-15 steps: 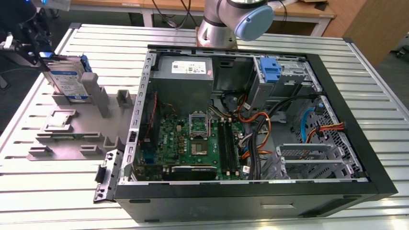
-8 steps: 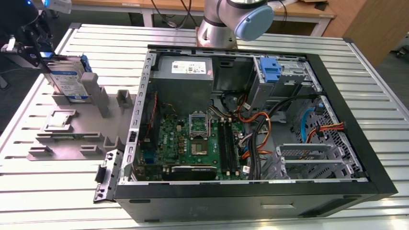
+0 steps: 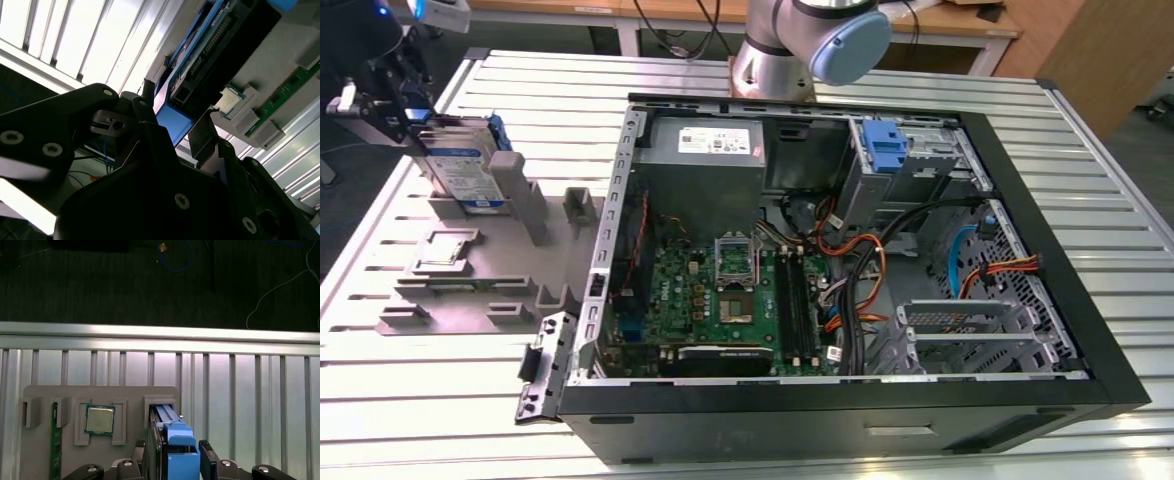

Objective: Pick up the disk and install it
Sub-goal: 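Pick up the disk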

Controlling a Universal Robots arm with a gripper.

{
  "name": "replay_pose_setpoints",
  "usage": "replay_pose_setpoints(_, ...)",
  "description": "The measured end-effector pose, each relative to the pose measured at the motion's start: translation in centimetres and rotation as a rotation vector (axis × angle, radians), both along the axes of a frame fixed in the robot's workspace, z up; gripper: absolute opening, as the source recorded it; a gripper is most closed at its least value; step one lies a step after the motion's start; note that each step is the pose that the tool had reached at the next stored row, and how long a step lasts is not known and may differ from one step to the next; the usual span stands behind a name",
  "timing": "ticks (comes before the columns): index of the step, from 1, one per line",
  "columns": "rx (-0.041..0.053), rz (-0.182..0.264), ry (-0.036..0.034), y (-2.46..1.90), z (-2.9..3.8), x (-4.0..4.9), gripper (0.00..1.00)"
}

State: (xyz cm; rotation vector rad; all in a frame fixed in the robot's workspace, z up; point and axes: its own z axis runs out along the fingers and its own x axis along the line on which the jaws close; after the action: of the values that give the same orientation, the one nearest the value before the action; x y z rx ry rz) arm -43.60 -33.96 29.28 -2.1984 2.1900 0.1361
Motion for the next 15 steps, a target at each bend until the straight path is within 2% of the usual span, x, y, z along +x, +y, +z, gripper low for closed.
replay_pose_setpoints(15, -0.0002, -0.002, 0.0003, 0.31, -0.28, 0.00, 0.53)
